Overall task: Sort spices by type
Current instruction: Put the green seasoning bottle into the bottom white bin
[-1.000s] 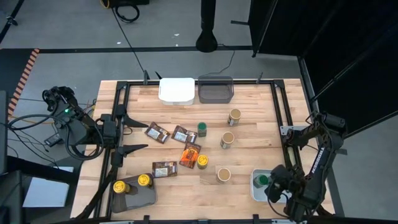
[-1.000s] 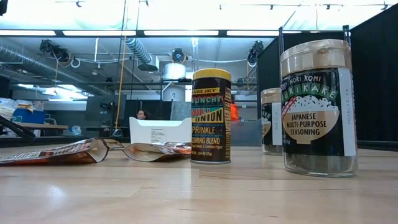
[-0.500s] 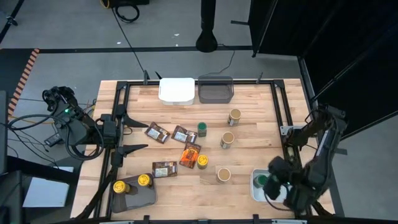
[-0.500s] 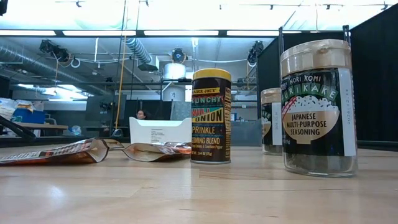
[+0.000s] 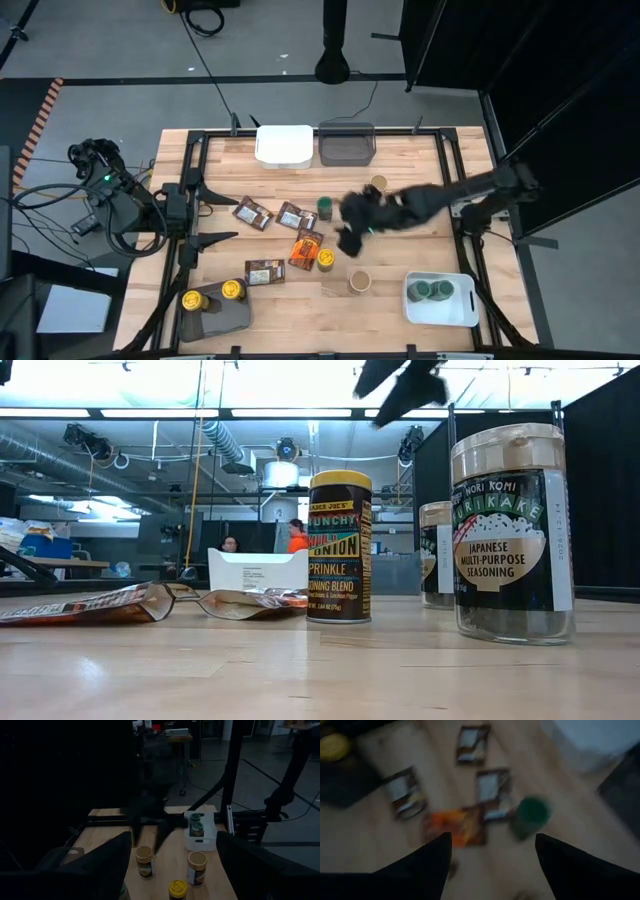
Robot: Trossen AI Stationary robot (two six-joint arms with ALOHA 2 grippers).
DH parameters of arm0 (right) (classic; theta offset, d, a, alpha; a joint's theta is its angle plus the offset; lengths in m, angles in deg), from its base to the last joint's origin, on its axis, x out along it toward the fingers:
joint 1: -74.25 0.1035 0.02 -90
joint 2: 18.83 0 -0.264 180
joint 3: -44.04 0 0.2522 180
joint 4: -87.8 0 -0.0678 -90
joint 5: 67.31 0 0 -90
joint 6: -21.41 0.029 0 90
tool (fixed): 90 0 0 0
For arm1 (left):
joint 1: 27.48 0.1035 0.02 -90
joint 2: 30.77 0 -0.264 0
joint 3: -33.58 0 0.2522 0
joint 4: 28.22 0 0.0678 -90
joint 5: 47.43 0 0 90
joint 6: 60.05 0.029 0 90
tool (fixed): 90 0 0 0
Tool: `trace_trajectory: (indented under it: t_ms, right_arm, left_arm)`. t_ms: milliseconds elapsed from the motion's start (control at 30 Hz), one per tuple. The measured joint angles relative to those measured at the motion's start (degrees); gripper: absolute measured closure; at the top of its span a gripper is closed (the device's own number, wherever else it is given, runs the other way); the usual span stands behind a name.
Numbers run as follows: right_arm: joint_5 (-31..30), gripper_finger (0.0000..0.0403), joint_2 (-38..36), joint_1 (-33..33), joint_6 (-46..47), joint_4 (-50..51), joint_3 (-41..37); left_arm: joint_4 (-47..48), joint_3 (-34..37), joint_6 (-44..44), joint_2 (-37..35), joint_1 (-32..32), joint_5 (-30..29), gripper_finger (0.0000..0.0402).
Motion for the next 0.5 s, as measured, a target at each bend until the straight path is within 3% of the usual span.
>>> trace_trajectory:
  t_ms: [267, 500]
  right_arm:
    - [2.92, 0.0116, 6.28, -8.82, -19.51, -13.06, -0.02]
    - [5.76, 0.0108, 11.15, -10.32, -26.39, -12.44, -0.02]
  left_arm:
    - [0.01, 0.00, -1.39, 0.00, 0.00, 0.00, 0.0103]
    - [0.09, 0.00, -2.44, 0.00, 0.00, 0.00, 0.0103]
